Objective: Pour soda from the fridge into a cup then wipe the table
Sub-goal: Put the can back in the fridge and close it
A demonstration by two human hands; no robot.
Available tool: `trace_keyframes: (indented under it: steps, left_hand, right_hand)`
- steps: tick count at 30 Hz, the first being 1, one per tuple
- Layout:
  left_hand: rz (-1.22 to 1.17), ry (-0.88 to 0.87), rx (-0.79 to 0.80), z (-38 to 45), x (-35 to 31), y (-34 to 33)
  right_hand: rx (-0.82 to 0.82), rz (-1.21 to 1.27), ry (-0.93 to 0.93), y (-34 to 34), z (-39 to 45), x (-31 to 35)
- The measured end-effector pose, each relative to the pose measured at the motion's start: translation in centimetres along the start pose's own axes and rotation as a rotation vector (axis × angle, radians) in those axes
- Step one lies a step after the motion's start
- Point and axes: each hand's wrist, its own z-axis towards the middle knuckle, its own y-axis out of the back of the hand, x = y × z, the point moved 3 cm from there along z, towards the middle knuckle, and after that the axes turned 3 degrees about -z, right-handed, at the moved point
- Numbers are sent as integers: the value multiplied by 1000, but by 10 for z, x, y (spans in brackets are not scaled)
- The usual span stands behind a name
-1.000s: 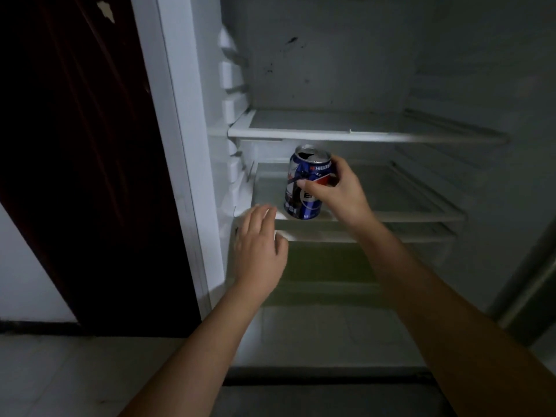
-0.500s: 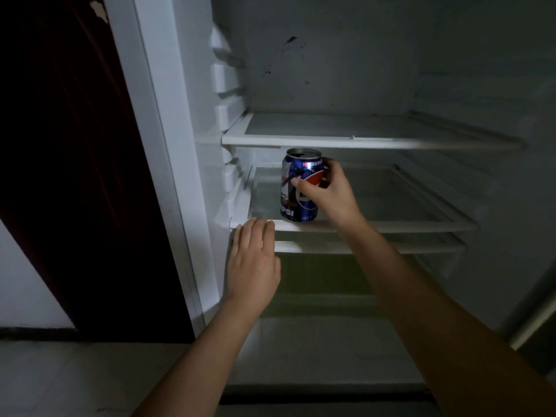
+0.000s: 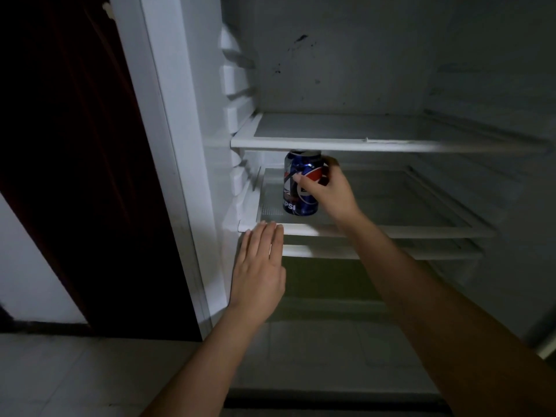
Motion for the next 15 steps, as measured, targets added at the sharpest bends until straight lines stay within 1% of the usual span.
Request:
trace_keyframes:
  steps: [4, 9, 15]
  left_hand:
    - [-24, 8, 35, -4, -1, 0]
    - [-24, 33, 67, -4, -4, 3]
    - [-54, 42, 66, -8, -11, 13]
  right_hand:
    - [38, -31, -11, 0, 0, 1]
    - [82, -143, -7, 7, -5, 1]
    - [-30, -438, 25, 32, -38, -5]
